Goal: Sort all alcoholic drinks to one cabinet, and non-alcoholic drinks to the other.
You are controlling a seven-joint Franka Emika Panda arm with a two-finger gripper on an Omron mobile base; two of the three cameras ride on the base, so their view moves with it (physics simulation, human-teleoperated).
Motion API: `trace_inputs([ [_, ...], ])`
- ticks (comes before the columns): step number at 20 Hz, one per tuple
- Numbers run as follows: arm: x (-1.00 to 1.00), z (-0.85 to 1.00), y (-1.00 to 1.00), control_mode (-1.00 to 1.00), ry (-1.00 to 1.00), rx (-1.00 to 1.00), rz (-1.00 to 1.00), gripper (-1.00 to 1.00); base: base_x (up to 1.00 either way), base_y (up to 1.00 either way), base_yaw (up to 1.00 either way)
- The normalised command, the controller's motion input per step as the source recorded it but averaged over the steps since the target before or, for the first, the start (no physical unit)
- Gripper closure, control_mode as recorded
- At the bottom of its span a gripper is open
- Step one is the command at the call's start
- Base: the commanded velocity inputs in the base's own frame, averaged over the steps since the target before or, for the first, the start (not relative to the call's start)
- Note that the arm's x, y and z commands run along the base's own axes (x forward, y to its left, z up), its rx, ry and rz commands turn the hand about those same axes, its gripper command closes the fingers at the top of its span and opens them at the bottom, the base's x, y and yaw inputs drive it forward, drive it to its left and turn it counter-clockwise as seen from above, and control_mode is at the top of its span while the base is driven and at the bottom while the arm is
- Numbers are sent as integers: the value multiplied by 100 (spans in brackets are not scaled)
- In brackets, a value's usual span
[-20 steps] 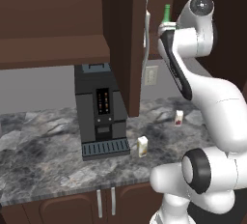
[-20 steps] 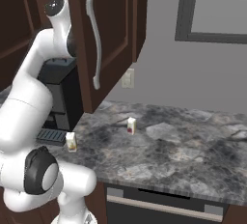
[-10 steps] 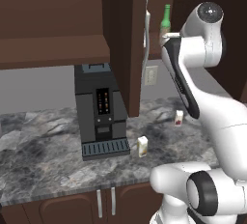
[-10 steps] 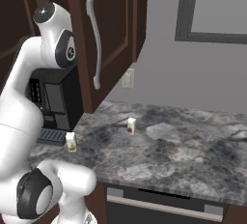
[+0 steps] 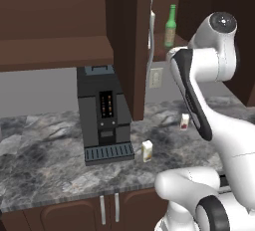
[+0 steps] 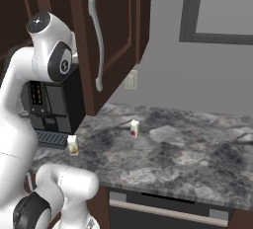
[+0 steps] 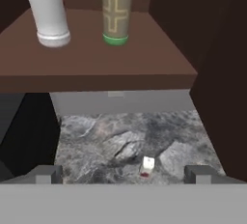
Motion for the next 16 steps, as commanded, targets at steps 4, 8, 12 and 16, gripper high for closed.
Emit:
trace_inputs([
  [4, -22, -25, 25, -100, 9, -1, 7, -100, 0, 0, 0],
  [8, -13, -23, 18, -100, 12, 0, 6, -100, 0, 0, 0],
  [12, -3, -19, 7, -100, 16, -1, 3, -100, 0, 0, 0],
  [16, 0, -21, 3, -100, 11, -4, 4, -100, 0, 0, 0],
])
